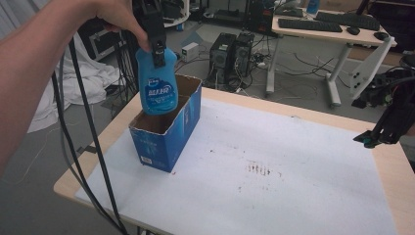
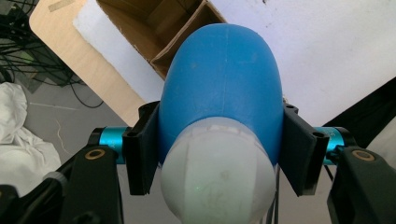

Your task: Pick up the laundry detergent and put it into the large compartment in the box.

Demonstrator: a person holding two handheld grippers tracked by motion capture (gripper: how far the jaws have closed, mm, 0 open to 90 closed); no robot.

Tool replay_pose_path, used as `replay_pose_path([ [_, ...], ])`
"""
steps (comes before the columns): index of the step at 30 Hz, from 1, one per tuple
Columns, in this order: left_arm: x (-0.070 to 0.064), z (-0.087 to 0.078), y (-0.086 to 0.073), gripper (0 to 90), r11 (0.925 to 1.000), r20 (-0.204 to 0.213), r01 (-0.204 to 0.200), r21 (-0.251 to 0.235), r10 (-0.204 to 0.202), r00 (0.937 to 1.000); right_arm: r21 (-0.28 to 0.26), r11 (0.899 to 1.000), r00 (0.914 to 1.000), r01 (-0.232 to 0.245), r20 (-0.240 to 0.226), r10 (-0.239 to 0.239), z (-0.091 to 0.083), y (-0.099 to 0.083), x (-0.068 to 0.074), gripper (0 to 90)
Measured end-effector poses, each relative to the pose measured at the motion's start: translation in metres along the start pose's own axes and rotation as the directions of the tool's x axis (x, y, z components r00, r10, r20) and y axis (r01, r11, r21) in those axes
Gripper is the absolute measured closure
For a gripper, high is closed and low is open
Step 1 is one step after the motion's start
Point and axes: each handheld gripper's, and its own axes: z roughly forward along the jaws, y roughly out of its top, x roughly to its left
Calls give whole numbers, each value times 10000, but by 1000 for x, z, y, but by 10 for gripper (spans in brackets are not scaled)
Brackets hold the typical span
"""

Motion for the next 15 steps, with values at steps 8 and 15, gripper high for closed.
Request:
replay_pose_path([
  [8,3,18,-4,381,9999,139,120,43,-121,9998,20,10000,10000,34,-18,-33,2,2,0,132],
  [15,7,44,-5,381,9997,449,240,79,-243,9987,58,10000,10000,76,-38,-75,5,4,0,132],
])
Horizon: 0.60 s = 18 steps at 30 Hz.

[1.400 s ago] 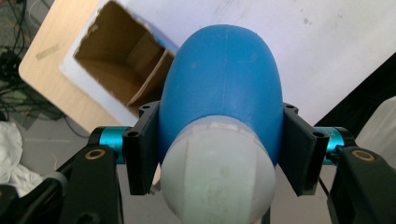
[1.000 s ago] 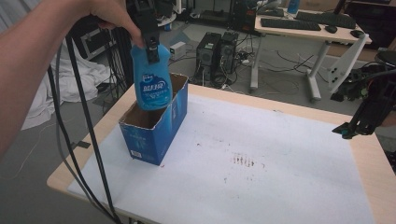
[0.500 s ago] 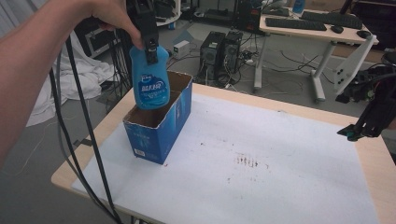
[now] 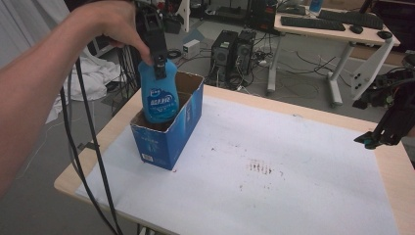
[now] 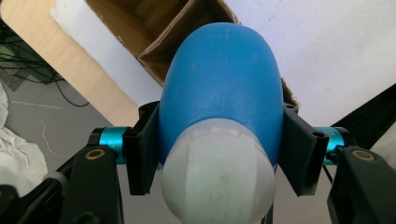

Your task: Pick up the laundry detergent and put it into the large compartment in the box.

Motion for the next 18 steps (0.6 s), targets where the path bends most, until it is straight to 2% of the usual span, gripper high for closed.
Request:
replay_pose_path([
  [8,0,29,-1,381,10000,160,77,64,-78,9998,57,10000,10000,38,-34,-38,1,0,0,131],
  [13,0,46,-1,380,9999,186,-72,133,70,9998,100,9999,10000,-38,-62,38,4,0,1,132],
  [18,-2,71,1,380,9995,148,-115,289,111,9998,100,9999,9999,11,-115,-9,7,0,1,132],
])
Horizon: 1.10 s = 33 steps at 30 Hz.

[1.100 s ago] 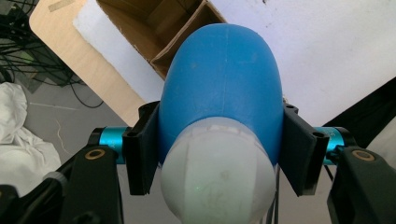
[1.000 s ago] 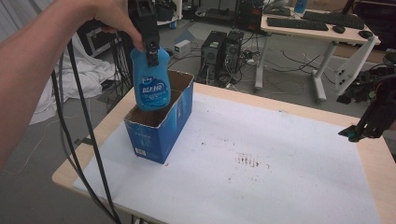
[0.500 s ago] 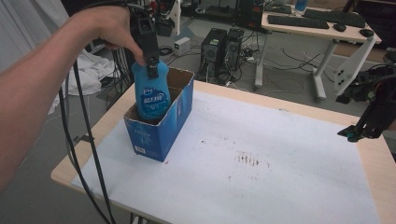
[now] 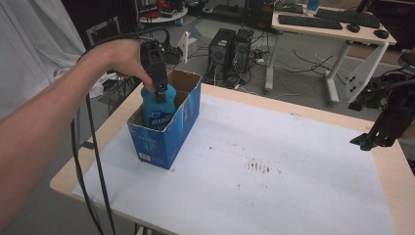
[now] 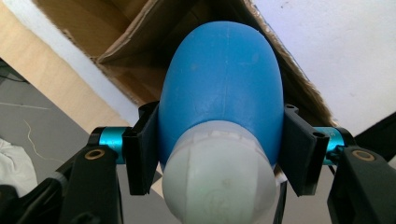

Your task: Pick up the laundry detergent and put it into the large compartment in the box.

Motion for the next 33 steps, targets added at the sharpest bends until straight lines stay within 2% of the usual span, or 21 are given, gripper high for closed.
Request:
replay_pose_path([
  [5,0,18,2,380,10000,-10,-77,63,77,10000,22,10000,10000,-34,-5,34,1,0,0,132],
  [9,1,26,2,380,10000,-62,42,-84,-42,10000,28,10000,10000,-61,-16,61,2,-1,0,132],
  [11,1,30,3,380,9999,-131,-114,-31,114,9998,48,10000,10000,-79,-45,79,3,-2,1,132],
  [15,0,37,4,380,9999,-274,-74,-140,70,9996,64,9999,9999,-98,-46,98,4,-2,1,132],
  [18,1,42,4,380,9999,-298,-136,-88,133,9995,38,10000,10000,-44,-56,44,6,-2,2,131],
  [19,0,45,4,380,9998,-275,-8,-217,2,9996,63,10000,10000,-41,-71,41,6,-2,2,132],
  [21,0,49,4,380,9997,-251,-38,-225,32,9997,70,10000,10000,-33,-66,34,6,-3,2,131],
  [22,1,50,3,380,9997,-265,-100,-237,93,9996,84,9999,9999,-119,-69,119,6,-3,3,132],
  [24,0,52,3,380,9992,-274,27,-400,-38,9996,79,9999,9999,-69,-89,69,7,-4,2,132],
  [27,0,52,4,379,9994,-339,-166,-302,156,9993,133,9999,9999,-109,-92,110,8,-4,3,132],
  [33,0,52,4,378,9994,-347,-119,-330,108,9993,99,9999,9999,-101,-93,102,8,-2,3,132],
])
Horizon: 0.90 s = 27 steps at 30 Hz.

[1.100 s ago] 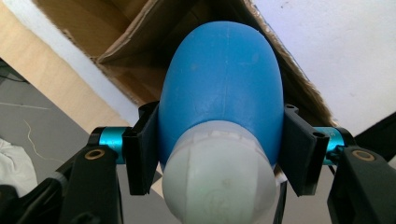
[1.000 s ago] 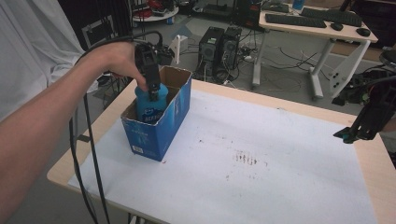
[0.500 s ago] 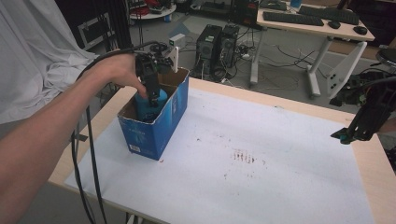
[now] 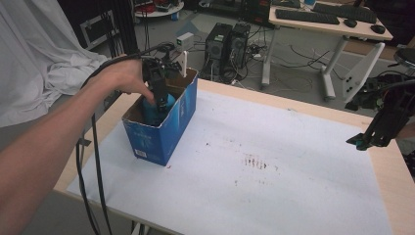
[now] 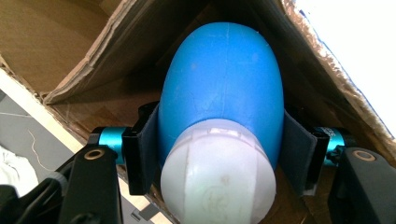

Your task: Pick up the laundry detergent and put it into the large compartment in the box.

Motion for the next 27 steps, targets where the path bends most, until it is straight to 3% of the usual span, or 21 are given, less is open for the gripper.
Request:
replay_pose_path([
  [3,1,0,-1,377,10000,-1,-17,-47,17,10000,-12,10000,10000,27,3,-27,0,0,0,132],
  [5,-1,1,-2,376,9995,31,190,-242,-189,9998,-9,10000,10000,11,3,-11,0,-1,0,132],
  [6,0,0,-2,376,9999,-6,-74,-68,74,10000,-14,10000,10000,26,-1,-26,-1,-1,0,132],
  [10,-2,0,-1,374,9997,-72,-236,-50,236,9997,19,10000,10000,-34,0,34,-1,-1,1,132],
  [27,-1,-2,-1,348,9999,-150,-140,28,140,9998,-9,10000,10000,50,-29,-50,0,0,0,132],
])
